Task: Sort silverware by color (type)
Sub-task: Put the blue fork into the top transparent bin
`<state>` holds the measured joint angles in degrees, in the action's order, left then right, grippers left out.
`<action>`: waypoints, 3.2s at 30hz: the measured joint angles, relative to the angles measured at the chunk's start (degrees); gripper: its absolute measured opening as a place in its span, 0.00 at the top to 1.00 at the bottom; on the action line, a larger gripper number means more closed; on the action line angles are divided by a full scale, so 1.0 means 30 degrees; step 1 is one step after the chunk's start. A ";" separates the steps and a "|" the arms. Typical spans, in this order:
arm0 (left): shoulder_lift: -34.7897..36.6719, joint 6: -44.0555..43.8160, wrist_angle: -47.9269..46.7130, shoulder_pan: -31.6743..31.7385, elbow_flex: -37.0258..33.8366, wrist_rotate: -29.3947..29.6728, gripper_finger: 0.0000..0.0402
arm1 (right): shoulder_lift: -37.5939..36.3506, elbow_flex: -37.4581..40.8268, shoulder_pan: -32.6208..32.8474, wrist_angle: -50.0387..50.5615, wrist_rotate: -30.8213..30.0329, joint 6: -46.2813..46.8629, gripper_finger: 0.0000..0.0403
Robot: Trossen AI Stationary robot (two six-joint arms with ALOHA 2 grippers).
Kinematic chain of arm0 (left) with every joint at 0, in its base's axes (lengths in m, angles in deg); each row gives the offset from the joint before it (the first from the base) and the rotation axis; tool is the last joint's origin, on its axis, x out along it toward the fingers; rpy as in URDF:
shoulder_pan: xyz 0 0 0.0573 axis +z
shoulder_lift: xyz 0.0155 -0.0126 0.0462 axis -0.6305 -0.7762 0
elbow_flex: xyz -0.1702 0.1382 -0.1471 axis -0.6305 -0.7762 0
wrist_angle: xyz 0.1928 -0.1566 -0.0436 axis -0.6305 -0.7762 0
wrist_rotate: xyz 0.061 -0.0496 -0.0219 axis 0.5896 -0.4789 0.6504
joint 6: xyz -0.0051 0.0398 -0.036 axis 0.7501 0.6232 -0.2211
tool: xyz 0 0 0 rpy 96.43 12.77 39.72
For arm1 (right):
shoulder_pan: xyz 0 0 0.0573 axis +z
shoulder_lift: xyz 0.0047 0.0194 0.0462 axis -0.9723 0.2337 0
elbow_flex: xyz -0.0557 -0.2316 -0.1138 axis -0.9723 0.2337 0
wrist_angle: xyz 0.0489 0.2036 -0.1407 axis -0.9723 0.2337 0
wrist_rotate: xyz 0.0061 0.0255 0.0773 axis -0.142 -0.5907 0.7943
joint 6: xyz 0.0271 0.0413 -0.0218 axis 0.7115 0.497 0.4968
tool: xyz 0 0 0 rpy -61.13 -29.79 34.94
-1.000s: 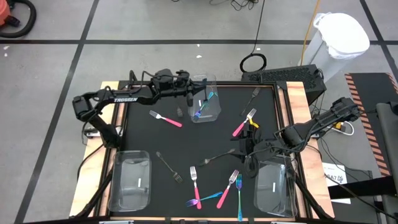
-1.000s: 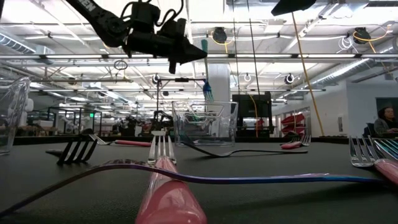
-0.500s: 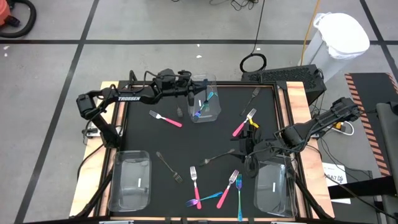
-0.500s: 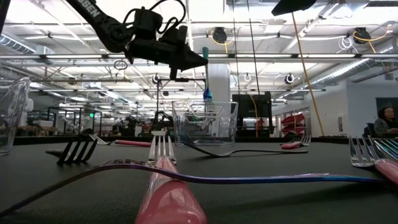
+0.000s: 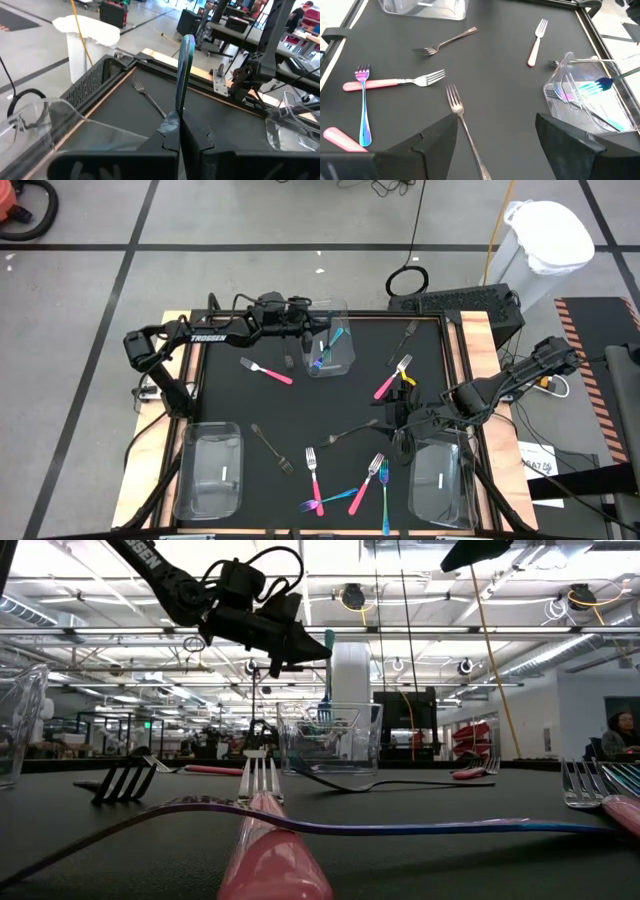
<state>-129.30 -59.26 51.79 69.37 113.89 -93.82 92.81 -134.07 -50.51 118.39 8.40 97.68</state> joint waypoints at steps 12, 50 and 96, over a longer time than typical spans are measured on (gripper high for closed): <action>-0.2016 0.0267 0.0699 -0.0007 -0.0243 0.0400 0.99 | 0.0000 -0.0007 0.0000 -0.0007 0.0000 0.0000 0.34; -0.2568 -0.0041 0.0895 -0.0643 -0.0250 0.3742 0.61 | 0.0000 -0.0007 0.0000 0.0131 0.0002 0.0006 0.34; 0.2078 0.0393 -0.6825 -1.5660 -0.0163 0.6528 0.61 | 0.0699 -0.0007 0.0000 -0.3338 -0.0080 -0.4534 0.34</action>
<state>-123.06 -58.08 31.31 22.39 113.41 -74.24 94.91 -134.09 -50.51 108.38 8.16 84.08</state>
